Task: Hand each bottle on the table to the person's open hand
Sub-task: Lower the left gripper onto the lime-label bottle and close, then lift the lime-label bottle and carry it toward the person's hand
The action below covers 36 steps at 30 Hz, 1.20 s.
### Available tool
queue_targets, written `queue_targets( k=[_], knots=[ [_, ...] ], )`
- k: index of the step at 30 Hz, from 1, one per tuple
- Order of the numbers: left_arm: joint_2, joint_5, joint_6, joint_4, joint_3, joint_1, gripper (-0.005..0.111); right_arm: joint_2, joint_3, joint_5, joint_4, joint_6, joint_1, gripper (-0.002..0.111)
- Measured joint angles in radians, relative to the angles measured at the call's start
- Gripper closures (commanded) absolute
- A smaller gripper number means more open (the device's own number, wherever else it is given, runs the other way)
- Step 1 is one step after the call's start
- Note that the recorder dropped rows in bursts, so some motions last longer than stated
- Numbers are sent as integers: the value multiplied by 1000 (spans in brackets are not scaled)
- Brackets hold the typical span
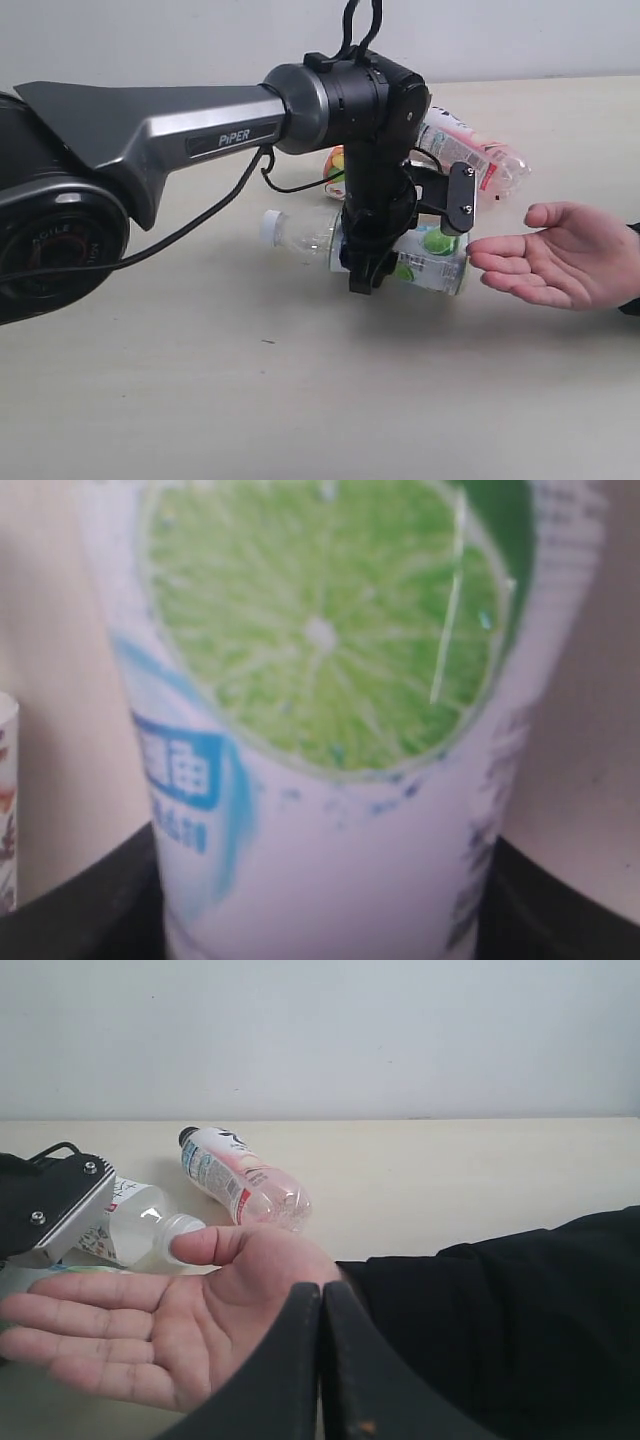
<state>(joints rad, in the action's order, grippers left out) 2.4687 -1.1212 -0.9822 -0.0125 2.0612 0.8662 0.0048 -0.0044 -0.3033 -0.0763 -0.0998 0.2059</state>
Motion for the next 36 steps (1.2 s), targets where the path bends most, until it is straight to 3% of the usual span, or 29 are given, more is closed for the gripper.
queue_targets(
  k=[8, 22, 29, 36],
  knots=[
    [-61, -80, 119, -89, 0, 0, 107, 0, 0, 0, 0, 0, 0, 108],
    [-217, -98, 373, -96, 0, 0, 107, 0, 0, 0, 0, 0, 0, 108],
    [-287, -99, 633, -96, 0, 5, 107, 0, 0, 0, 0, 0, 0, 108],
    [-336, -101, 988, -98, 0, 60, 107, 0, 0, 0, 0, 0, 0, 108]
  ],
)
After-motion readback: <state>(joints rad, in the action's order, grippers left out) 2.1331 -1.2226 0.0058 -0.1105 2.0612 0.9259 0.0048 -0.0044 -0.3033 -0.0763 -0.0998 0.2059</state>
